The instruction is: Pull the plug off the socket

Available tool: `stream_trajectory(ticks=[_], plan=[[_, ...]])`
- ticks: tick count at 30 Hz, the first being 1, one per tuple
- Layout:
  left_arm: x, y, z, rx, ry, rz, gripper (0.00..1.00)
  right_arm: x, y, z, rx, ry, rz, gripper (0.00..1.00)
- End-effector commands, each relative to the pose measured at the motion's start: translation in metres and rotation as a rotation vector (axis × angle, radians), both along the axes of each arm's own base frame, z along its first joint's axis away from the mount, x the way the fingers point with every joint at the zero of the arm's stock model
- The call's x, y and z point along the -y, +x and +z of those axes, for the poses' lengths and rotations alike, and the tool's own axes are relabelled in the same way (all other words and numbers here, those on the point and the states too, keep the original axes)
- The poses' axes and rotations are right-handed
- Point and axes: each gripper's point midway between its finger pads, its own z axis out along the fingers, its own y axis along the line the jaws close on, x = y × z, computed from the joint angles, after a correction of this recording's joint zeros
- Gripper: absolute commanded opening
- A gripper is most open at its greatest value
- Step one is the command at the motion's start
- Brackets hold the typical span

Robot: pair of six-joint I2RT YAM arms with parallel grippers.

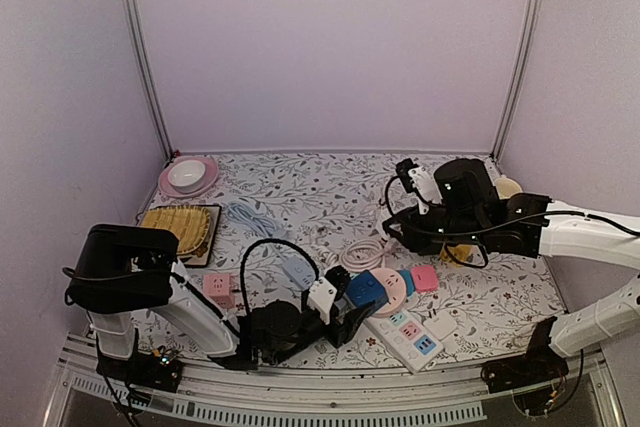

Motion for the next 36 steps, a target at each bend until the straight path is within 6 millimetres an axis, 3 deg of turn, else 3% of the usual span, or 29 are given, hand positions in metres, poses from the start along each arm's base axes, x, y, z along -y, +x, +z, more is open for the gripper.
stream_trajectory(ticks=[1, 4, 10, 14, 18, 22, 25, 26, 30, 36], plan=[[-0.007, 0.001, -0.030, -0.008, 0.113, -0.004, 0.20, 0.023, 0.019, -0.001, -0.061, 0.121, -0.076, 0.04], [-0.006, 0.001, -0.031, -0.008, 0.114, -0.005, 0.21, 0.035, 0.040, -0.011, -0.085, 0.144, -0.103, 0.04], [-0.007, 0.001, -0.030, -0.009, 0.112, -0.002, 0.22, 0.036, 0.091, -0.026, -0.131, 0.142, -0.132, 0.04], [-0.008, 0.001, -0.031, -0.008, 0.112, 0.002, 0.22, 0.035, 0.120, -0.052, -0.172, 0.105, -0.163, 0.04], [-0.009, 0.001, -0.030, -0.007, 0.110, 0.001, 0.22, 0.033, 0.136, -0.082, -0.235, 0.087, -0.186, 0.04], [-0.010, 0.001, -0.030, -0.009, 0.108, 0.001, 0.23, 0.032, 0.140, -0.100, -0.270, 0.069, -0.198, 0.07], [-0.010, 0.001, -0.030, -0.009, 0.108, 0.001, 0.23, 0.034, 0.139, -0.107, -0.283, 0.058, -0.207, 0.17], [-0.010, 0.001, -0.030, -0.009, 0.107, 0.001, 0.23, 0.035, 0.138, -0.108, -0.283, 0.055, -0.209, 0.25], [-0.009, 0.001, -0.030, -0.008, 0.107, 0.001, 0.23, 0.039, 0.134, -0.103, -0.271, 0.057, -0.208, 0.47], [-0.009, 0.001, -0.030, -0.009, 0.107, 0.002, 0.23, 0.040, 0.128, -0.091, -0.259, 0.072, -0.191, 0.62]])
